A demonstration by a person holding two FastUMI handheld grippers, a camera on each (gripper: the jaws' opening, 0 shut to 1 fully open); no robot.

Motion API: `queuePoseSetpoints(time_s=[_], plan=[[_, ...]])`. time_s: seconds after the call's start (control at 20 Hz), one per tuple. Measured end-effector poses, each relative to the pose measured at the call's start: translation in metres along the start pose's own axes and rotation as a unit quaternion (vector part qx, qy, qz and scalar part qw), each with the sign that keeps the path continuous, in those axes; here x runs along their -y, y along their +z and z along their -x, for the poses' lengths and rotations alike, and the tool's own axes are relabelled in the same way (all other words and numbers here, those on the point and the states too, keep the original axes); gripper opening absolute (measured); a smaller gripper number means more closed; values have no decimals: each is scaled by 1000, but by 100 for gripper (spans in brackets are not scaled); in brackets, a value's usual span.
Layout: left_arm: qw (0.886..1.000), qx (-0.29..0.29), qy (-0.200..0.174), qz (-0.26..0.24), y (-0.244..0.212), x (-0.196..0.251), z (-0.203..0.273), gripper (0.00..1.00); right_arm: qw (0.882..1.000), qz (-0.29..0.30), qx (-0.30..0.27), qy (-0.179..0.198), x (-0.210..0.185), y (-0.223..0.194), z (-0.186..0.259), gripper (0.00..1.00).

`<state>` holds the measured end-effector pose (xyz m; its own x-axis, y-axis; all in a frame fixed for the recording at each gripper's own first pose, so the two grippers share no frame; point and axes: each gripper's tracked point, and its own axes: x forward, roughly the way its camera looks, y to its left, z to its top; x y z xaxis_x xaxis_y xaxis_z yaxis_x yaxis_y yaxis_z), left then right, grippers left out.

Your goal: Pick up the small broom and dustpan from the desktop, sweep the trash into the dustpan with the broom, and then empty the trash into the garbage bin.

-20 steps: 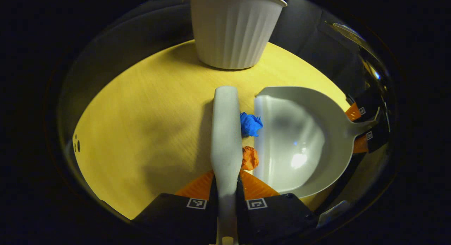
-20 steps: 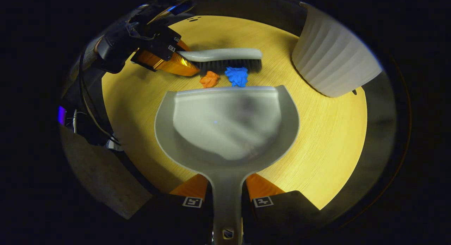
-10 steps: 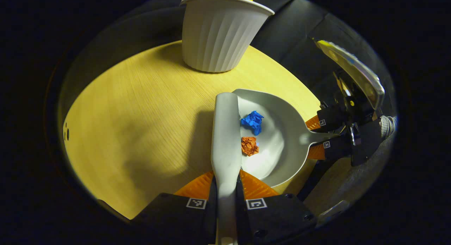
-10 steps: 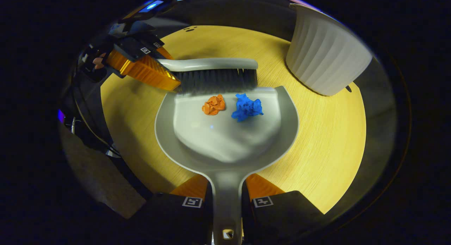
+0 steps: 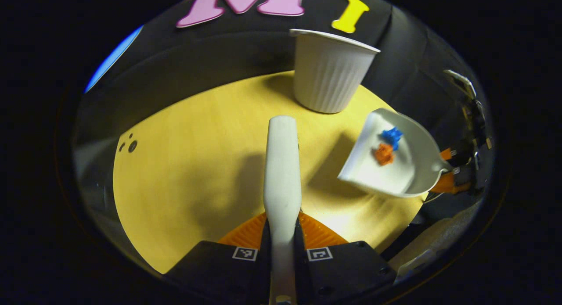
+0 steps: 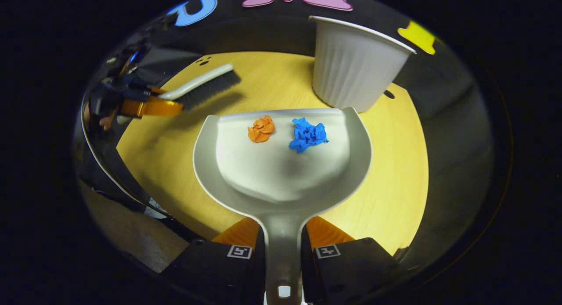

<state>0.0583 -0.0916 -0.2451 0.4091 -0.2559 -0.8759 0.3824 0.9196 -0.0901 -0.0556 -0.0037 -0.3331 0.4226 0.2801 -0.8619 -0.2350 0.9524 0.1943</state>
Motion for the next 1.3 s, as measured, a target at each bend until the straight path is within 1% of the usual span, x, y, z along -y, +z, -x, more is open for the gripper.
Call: queuePoseSetpoints(time_s=[0.1, 0.25, 0.3, 0.35, 0.45, 0.55, 0.6, 0.65, 0.75, 0.85, 0.9, 0.95, 1.0, 1.1, 1.15, 1.2, 1.25, 1.3], plan=[[1000, -8, 11, 20, -15, -21, -14, 25, 999, -31, 17, -16, 4, 20, 19, 37], [999, -16, 14, 25, -47, -43, -17, 27, 994, -86, 55, -32, 13, 56, 46, 37], [999, -20, 13, 26, -54, -48, -17, 27, 993, -94, 62, -43, 21, 64, 53, 41], [999, -23, 10, 28, -63, -49, -16, 27, 992, -97, 64, -55, 28, 70, 59, 37], [999, -26, 7, 31, -76, -57, -15, 27, 990, -96, 67, -84, 43, 85, 73, 37], [999, -24, 4, 35, -85, -63, -13, 27, 987, -103, 77, -94, 62, 113, 85, 37], [999, -25, 1, 37, -88, -66, -13, 27, 986, -109, 80, -100, 73, 126, 85, 41], [999, -26, -1, 37, -92, -70, -13, 27, 984, -108, 80, -113, 87, 137, 86, 37], [999, -30, -2, 35, -97, -73, -14, 27, 983, -81, 63, -153, 119, 156, 89, 37], [999, -32, 0, 31, -102, -78, -13, 27, 981, -45, 41, -182, 138, 174, 88, 37], [999, -31, 1, 31, -102, -79, -12, 27, 981, -31, 28, -191, 145, 184, 85, 37], [999, -30, -1, 32, -104, -80, -12, 28, 980, -16, 18, -198, 151, 194, 82, 42], [999, -30, -3, 34, -105, -80, -12, 27, 979, 0, 5, -204, 155, 202, 79, 37], [999, -35, -5, 36, -109, -83, -11, 25, 976, 31, -24, -212, 162, 215, 73, 37], [999, -36, -4, 37, -112, -84, -11, 27, 974, 51, -44, -215, 164, 220, 71, 37], [999, -36, -3, 40, -112, -84, -11, 27, 971, 72, -63, -219, 167, 226, 69, 42], [999, -35, -3, 41, -113, -85, -11, 28, 967, 93, -83, -223, 170, 230, 70, 32], [999, -35, -3, 41, -112, -87, -11, 27, 962, 111, -104, -226, 175, 234, 68, 37]])
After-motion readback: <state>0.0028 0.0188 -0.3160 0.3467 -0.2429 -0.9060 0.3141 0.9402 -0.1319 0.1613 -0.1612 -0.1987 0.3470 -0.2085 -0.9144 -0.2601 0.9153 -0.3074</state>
